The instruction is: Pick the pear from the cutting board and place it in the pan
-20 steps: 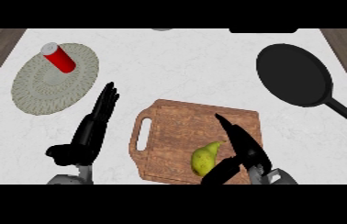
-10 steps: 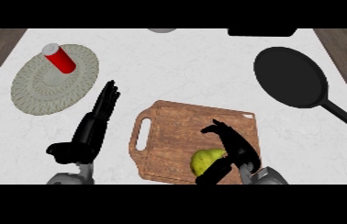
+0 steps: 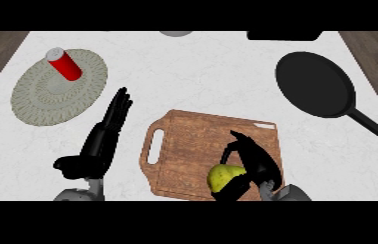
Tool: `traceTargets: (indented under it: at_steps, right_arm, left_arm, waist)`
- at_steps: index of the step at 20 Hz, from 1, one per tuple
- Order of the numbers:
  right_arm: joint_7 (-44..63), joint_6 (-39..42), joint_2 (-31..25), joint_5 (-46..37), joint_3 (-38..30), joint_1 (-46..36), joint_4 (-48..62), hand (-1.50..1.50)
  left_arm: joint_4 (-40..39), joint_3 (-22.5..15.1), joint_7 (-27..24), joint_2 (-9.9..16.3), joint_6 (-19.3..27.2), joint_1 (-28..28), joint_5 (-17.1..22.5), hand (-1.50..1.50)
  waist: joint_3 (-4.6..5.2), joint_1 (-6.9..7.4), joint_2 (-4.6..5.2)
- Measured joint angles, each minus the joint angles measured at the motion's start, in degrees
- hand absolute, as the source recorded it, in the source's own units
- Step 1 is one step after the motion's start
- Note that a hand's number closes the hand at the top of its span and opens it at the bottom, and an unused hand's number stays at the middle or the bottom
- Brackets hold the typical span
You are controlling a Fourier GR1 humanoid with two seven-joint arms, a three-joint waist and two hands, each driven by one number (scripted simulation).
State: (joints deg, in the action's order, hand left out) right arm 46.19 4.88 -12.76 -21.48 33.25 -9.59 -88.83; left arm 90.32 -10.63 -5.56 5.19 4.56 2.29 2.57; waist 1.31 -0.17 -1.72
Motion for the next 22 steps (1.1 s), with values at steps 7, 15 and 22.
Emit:
traceTargets:
  at_steps: [7, 15, 22]
  right_arm:
    - [-6.3, -1.91, -3.5, -6.85, -0.33, -0.3, -2.01, 1.5]
    - [-23.96, -3.88, -16.98, -16.23, 1.88, -0.66, -12.08, 1.5]
    - [-28.0, -11.77, -21.09, -17.2, -6.16, 4.79, -24.49, 1.5]
  left_arm:
    - [0.53, 0.37, 0.15, 0.08, -0.38, -0.67, -0.33, 0.0]
    - [-0.08, 0.78, -0.67, -0.33, -0.35, -1.35, -0.18, 0.0]
    - [1.81, 0.68, 0.29, -0.21, -0.4, -2.23, -0.42, 0.0]
  waist:
    - [-0.62, 0.03, 0.71]
    - [-1.22, -0.45, 1.31]
    - [-1.31, -0.72, 1.4]
